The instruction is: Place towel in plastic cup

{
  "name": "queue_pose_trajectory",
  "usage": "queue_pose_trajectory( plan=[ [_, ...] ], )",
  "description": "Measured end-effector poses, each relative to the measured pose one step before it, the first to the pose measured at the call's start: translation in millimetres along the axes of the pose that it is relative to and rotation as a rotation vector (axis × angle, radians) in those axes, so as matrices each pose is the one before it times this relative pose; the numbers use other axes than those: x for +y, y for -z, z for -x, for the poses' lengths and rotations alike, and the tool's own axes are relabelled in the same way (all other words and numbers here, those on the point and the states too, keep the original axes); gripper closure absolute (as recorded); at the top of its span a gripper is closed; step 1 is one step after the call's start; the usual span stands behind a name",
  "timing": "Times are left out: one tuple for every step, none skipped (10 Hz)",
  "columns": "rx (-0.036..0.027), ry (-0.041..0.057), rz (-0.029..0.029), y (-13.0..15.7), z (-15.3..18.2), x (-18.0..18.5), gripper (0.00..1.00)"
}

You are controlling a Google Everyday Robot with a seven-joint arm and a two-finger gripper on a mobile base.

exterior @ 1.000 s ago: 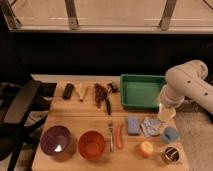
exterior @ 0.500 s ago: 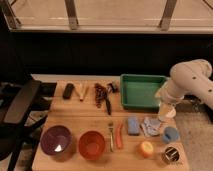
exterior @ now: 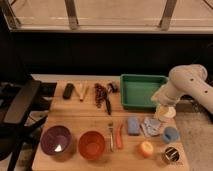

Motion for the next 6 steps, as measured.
queue_pose_trajectory(
  plan=[
    [0.0005,-0.00115,-0.00127,0.45,-0.68,-0.1,0.35],
    [0.0,0.00221,0.00097,-0.65,1.03,-0.27,0.35],
    [0.00076,0.00021,-0.00079,-0.15,0.13,0.2,0.35],
    [0.00447,0.00405,0.00265,-0.78,-0.37,1.74,0.35],
    [0.00755,0.02555,0.01465,-7.69,5.93,7.45,0.35],
    [0.0083,0.01427,0.0164,-11.86,6.16,6.58,0.35]
  ],
)
